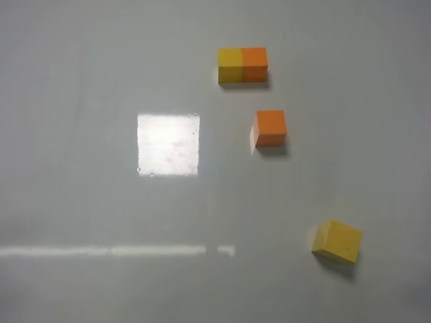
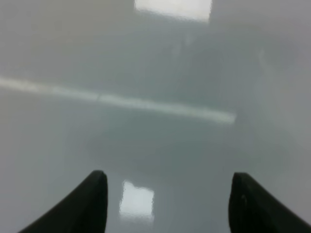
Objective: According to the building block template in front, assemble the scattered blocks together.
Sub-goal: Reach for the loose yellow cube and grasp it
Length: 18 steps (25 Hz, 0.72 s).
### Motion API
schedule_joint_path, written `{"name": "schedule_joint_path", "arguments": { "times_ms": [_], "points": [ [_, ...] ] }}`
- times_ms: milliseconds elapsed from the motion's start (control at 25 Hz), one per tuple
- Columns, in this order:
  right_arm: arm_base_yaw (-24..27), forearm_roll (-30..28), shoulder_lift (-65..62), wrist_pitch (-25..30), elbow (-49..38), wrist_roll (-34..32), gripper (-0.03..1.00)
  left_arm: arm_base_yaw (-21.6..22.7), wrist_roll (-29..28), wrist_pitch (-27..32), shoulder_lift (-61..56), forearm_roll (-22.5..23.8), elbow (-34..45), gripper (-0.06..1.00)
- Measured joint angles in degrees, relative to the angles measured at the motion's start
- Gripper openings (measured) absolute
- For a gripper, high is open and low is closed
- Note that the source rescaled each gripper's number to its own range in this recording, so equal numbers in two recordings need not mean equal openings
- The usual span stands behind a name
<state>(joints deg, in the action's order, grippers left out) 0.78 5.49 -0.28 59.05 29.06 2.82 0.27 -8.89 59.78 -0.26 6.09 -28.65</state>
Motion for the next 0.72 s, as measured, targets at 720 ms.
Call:
{"name": "schedule_joint_path", "arguments": {
  "times_ms": [720],
  "points": [
    [-10.21, 15.85, 32.99, 0.88, 16.29, 44.25, 0.33, 0.00, 0.00, -0.06, 0.00, 0.00, 0.00, 0.37]
  ]
}}
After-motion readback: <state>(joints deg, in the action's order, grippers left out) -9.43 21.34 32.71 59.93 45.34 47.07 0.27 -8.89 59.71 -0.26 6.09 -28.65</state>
